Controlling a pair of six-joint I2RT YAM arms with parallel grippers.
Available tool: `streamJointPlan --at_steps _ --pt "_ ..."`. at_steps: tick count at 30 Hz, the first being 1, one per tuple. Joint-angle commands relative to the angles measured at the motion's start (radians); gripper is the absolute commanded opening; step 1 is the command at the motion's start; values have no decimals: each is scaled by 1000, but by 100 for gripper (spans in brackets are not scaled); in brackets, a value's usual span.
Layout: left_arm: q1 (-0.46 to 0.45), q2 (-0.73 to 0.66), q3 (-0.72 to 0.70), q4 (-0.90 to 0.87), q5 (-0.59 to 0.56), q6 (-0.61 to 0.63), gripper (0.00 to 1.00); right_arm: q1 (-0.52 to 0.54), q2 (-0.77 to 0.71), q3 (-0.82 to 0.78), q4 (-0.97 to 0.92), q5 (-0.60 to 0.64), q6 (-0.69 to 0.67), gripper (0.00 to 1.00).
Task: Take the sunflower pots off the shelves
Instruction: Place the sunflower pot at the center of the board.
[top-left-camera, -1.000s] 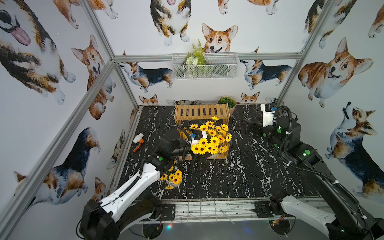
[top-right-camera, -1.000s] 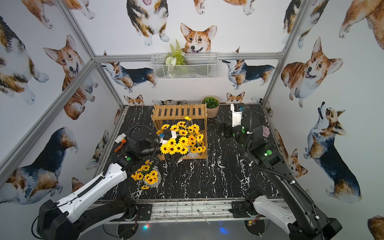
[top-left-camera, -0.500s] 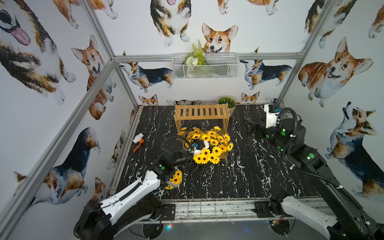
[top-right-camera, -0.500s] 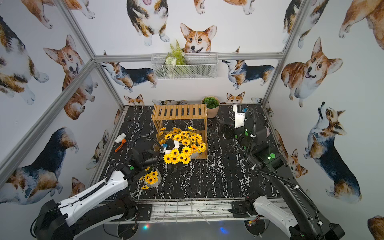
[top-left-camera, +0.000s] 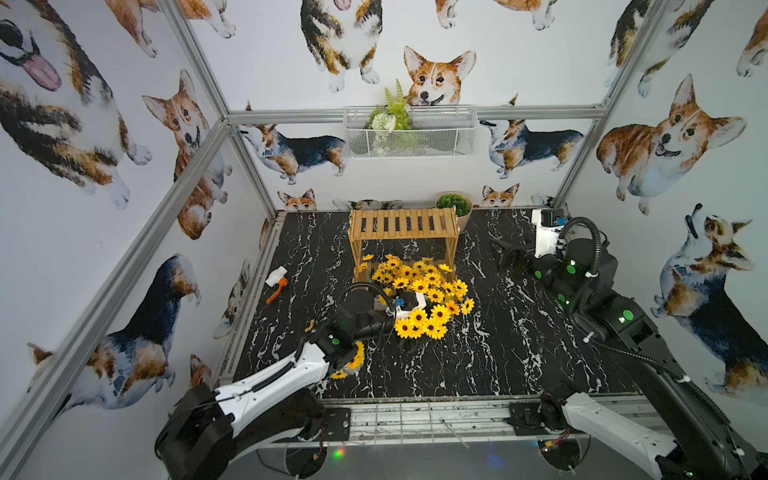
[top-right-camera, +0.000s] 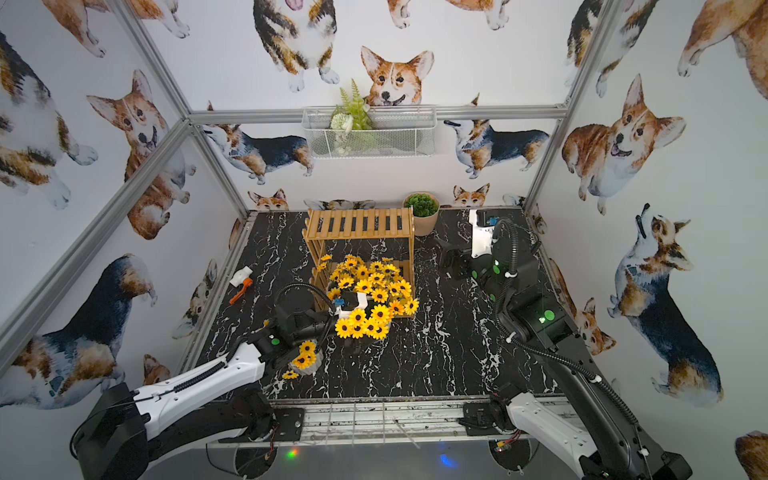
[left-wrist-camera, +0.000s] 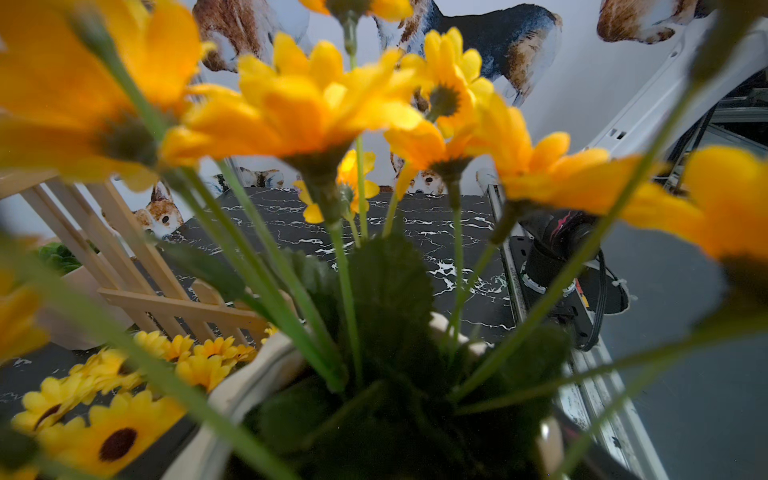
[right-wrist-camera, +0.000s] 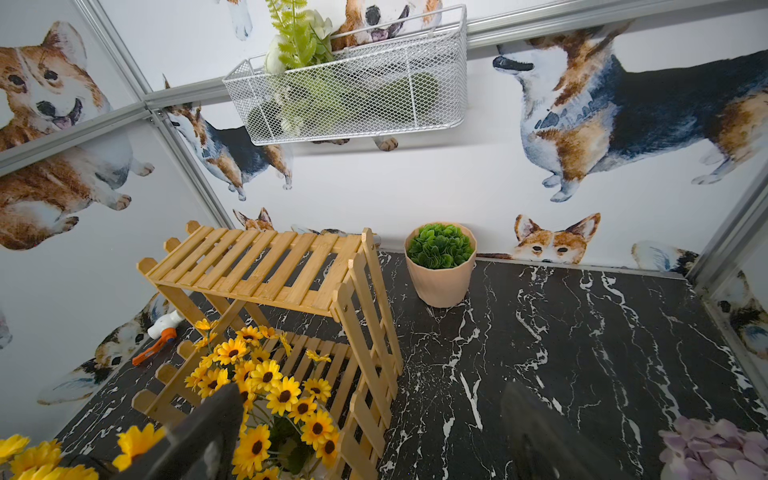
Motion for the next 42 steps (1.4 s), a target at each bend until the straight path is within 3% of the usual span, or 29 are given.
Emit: streamJointPlan --at_steps 1,23,42 --pt "-31 34 6 140 -9 9 0 -2 -7 0 -3 -2 5 100" --pt "-214 393 133 378 -63 -12 0 -2 -64 -15 -30 -11 -20 100" --pt "-293 720 227 605 -109 -63 0 -2 -101 12 -52 -57 -34 100"
